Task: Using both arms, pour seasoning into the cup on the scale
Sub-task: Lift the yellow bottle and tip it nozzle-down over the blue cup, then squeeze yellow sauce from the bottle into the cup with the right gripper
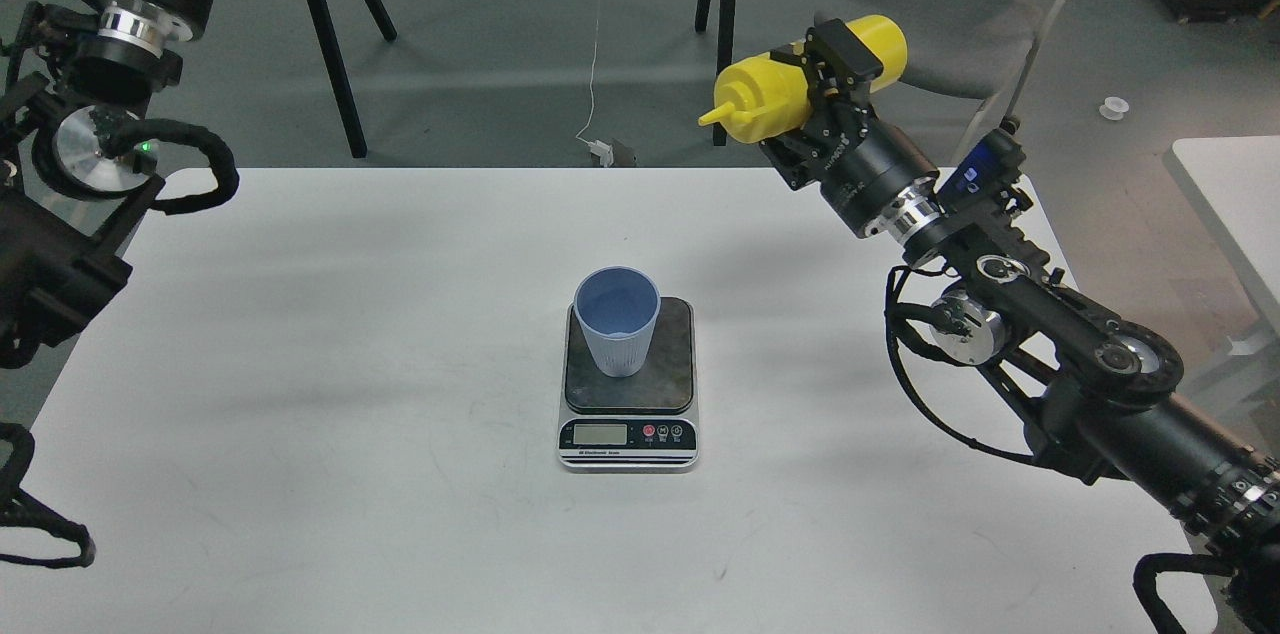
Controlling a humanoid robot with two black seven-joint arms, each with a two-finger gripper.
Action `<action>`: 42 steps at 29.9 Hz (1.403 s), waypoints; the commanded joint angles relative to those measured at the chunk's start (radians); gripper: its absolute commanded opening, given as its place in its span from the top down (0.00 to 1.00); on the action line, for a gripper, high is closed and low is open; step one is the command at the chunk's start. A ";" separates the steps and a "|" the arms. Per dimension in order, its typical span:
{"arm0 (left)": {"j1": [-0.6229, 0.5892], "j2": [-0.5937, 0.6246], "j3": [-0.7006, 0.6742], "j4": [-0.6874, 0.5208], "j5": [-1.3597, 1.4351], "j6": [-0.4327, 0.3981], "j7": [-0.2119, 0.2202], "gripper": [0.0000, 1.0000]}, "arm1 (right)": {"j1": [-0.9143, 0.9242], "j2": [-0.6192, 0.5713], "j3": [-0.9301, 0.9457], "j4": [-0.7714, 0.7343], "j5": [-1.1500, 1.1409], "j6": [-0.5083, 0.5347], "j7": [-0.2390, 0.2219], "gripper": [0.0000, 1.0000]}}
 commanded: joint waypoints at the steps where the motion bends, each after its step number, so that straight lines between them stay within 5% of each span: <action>1: 0.059 -0.007 -0.010 0.036 -0.014 -0.006 0.011 0.01 | 0.104 -0.002 -0.133 -0.040 -0.041 -0.033 0.000 0.67; 22: 0.146 -0.074 -0.031 0.097 -0.068 -0.006 0.038 0.00 | 0.454 0.004 -0.714 -0.208 -0.463 -0.226 0.025 0.67; 42: 0.178 -0.091 -0.028 0.106 -0.062 -0.006 0.052 0.00 | 0.434 0.157 -0.762 -0.285 -0.522 -0.308 0.025 0.68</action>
